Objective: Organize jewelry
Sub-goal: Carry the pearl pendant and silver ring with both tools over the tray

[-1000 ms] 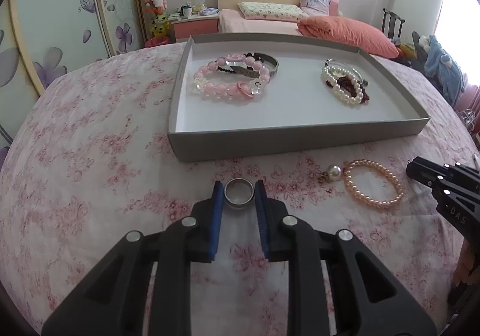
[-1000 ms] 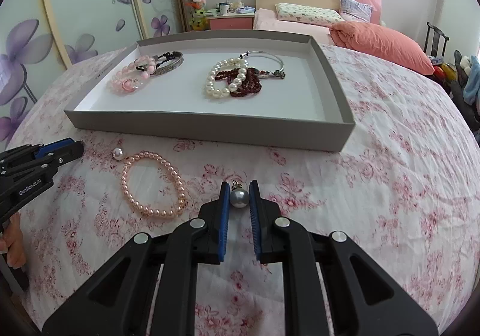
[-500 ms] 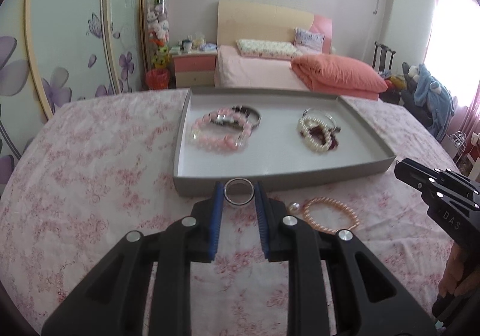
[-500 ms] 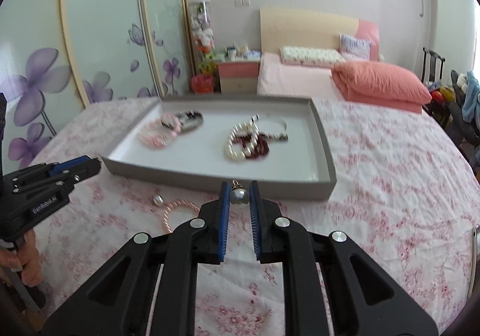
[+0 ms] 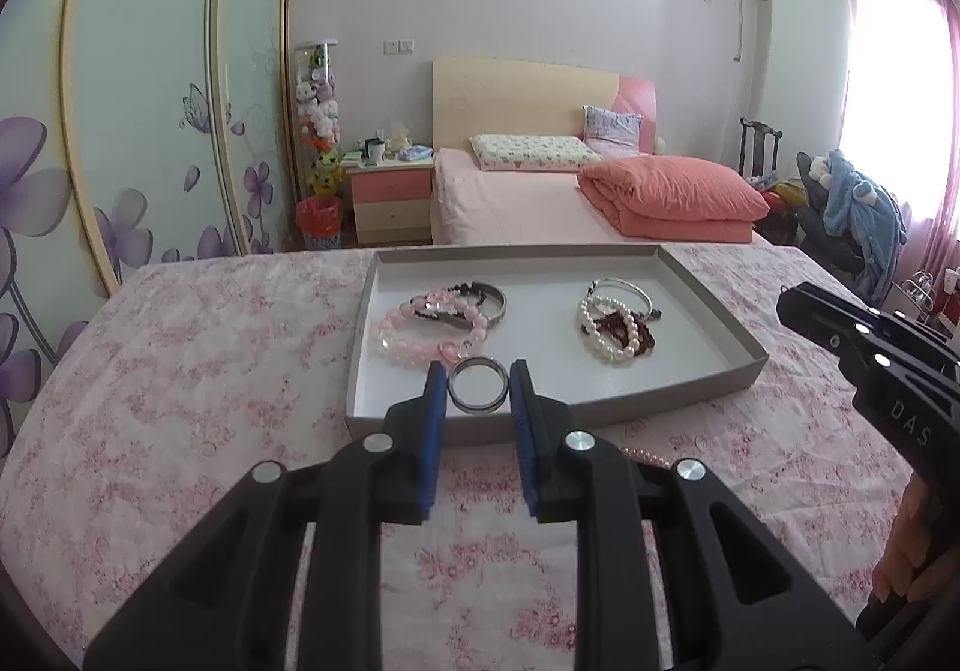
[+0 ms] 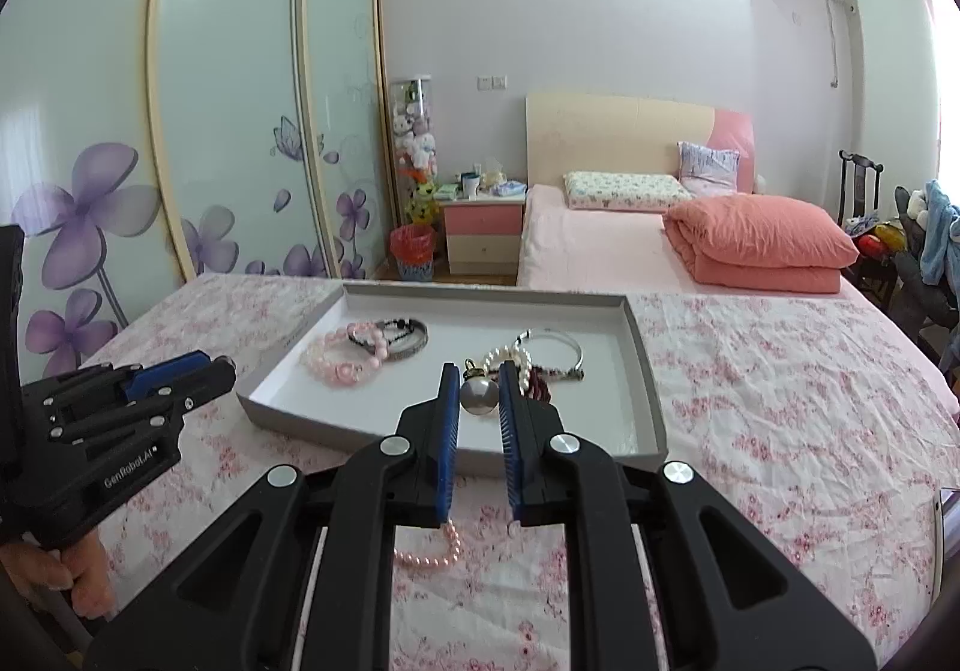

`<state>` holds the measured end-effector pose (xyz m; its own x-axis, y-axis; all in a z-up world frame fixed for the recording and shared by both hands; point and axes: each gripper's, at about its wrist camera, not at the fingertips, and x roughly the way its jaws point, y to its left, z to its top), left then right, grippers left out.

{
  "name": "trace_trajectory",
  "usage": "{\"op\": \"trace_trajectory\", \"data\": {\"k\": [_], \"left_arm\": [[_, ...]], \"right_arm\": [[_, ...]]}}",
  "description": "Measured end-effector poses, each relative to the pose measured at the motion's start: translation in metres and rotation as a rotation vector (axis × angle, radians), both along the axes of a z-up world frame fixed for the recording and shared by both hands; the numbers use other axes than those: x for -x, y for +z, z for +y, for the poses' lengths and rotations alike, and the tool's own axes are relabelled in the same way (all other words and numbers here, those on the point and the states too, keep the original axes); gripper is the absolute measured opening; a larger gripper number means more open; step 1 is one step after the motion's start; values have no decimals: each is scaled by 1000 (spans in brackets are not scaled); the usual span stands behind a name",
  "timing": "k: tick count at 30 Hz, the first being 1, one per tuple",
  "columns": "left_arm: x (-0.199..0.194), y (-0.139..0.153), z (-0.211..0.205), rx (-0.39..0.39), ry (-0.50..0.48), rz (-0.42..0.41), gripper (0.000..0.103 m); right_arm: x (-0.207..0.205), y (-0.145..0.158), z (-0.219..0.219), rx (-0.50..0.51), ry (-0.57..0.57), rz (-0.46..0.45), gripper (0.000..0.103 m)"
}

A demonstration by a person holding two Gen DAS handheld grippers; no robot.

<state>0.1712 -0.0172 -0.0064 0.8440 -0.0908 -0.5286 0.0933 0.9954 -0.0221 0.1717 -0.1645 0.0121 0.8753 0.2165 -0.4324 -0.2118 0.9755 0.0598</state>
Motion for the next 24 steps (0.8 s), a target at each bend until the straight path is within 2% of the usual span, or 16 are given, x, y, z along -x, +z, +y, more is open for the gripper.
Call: {"op": "trace_trajectory", "data": {"k": [14,24], "left_arm": [[-11,16,-5,8,-2,-77,22],[-22,15,-5,12,-5,-82,22]], "right_arm": [[-15,14,8,-19,0,-60,14],[-24,17,7,-24,-3,-72,14]]}}
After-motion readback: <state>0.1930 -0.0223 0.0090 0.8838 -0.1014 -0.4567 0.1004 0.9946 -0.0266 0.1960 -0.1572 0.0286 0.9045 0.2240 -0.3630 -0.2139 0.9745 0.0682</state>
